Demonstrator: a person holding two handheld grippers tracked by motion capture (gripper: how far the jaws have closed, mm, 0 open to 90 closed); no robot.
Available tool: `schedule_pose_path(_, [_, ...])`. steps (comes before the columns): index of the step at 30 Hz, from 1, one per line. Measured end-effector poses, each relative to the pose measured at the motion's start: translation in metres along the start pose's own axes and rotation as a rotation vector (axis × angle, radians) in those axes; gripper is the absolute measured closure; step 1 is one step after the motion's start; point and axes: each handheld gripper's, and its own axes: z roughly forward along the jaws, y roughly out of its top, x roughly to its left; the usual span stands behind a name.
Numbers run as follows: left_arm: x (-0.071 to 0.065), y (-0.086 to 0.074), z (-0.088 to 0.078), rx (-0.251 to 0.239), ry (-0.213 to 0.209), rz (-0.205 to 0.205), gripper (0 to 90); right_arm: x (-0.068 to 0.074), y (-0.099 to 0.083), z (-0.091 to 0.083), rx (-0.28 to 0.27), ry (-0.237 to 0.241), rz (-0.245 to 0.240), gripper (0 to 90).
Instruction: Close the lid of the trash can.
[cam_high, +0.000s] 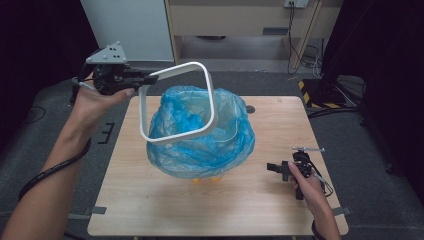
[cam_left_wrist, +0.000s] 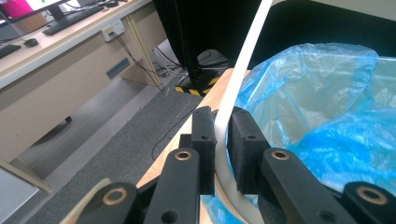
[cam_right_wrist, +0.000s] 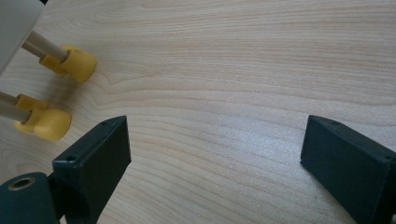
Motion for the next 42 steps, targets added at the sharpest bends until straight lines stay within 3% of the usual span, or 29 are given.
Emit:
schedule_pose_path(12, [-0.009,0.024,0.032,0.070,-0.063,0.038,80.9,-0.002,0.001,0.000,0.003,0.010,0.010,8.2])
schedule_pose_path(23, [-0.010,0.035,0.050,0.140,-0.087,0.065,80.9,-0.003,0.001,-0.001,-0.003,0.021,0.009,8.1])
schedule_pose_path(36, [-0.003,0.034,0.069,0.204,-0.121,0.052,80.9,-0.004,0.001,-0.001,-0.005,0.035,0.020,8.1])
schedule_pose_path(42, [-0.002,0.034,0.075,0.243,-0.140,0.051,80.8,-0.004,0.002,-0.001,0.003,0.025,0.002,8.1])
